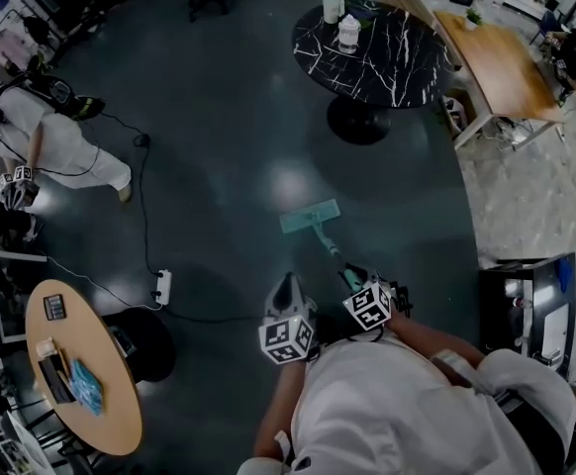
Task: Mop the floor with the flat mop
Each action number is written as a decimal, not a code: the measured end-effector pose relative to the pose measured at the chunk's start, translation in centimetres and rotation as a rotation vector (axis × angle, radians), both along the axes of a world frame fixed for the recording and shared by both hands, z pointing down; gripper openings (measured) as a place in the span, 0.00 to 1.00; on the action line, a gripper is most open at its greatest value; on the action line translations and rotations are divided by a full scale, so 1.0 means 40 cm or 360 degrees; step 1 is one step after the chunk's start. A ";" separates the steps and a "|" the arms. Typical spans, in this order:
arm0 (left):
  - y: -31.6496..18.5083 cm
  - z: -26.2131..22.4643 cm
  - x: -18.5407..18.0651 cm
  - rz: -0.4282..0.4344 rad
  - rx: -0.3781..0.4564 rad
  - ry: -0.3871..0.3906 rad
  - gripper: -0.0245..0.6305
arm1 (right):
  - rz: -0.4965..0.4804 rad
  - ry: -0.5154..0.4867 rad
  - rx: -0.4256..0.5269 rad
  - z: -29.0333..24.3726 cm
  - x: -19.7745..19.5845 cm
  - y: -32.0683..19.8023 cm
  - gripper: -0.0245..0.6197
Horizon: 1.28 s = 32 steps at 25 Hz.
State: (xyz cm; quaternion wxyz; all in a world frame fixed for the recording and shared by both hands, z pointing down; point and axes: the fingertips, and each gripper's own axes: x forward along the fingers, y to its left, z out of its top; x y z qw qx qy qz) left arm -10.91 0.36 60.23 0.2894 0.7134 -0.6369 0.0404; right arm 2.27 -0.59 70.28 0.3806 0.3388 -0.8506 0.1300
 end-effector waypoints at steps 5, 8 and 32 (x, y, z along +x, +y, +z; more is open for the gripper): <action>0.005 0.004 0.005 0.0003 -0.0003 0.0009 0.04 | 0.0095 0.0007 -0.0089 0.004 0.020 -0.001 0.22; 0.004 0.003 0.005 0.0003 -0.0002 0.0006 0.04 | 0.0121 0.0018 -0.0111 0.004 0.028 -0.001 0.22; -0.001 0.009 0.015 0.0029 -0.0007 0.0027 0.04 | 0.0233 0.0066 -0.0142 -0.068 0.110 0.041 0.22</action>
